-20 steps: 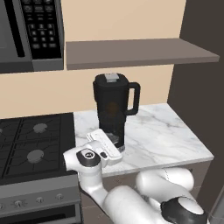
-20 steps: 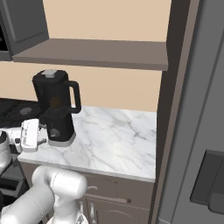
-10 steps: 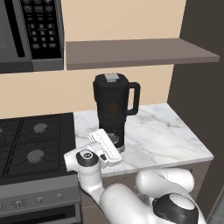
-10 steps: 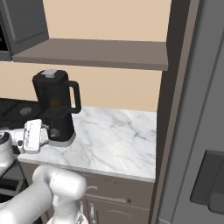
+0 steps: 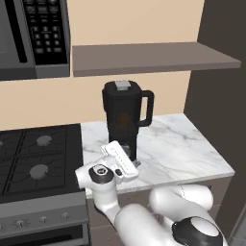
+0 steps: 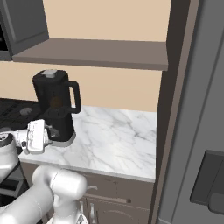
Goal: Open the blender lid, put the orange in the blender, close the lid, and start the blender.
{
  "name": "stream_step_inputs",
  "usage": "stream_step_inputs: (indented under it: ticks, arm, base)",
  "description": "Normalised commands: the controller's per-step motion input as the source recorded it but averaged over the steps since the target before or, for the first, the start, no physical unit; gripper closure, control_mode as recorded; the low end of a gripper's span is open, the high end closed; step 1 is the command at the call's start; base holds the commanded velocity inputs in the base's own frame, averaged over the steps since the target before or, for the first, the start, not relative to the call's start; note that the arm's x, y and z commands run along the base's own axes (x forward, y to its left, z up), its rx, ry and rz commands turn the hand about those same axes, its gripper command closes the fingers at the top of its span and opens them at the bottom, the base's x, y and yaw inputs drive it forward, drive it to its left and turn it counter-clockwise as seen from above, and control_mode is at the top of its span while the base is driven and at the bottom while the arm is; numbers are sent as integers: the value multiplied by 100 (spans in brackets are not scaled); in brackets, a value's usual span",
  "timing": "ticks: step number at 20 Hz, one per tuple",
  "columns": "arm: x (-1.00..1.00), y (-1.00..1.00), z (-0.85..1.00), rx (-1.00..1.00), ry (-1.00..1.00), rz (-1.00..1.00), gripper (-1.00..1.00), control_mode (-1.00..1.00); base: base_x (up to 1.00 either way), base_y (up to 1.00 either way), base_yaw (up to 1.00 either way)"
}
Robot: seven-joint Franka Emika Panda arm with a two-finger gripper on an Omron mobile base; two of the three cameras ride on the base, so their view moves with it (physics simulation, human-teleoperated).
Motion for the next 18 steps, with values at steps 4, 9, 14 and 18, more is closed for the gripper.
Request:
stream_step_inputs:
  ticks: [4,9,14,18]
  arm:
    - [1,0,-11,0,0,6,-100,-100]
    - [10,0,-1,0,0,8,-100,-100]
    - [5,-2,0,0,-3,10,-100,-100]
    - [3,-3,-3,0,-2,10,-100,-100]
  base:
    - [0,0,0]
    - [0,0,0]
    - [0,0,0]
    - [0,0,0]
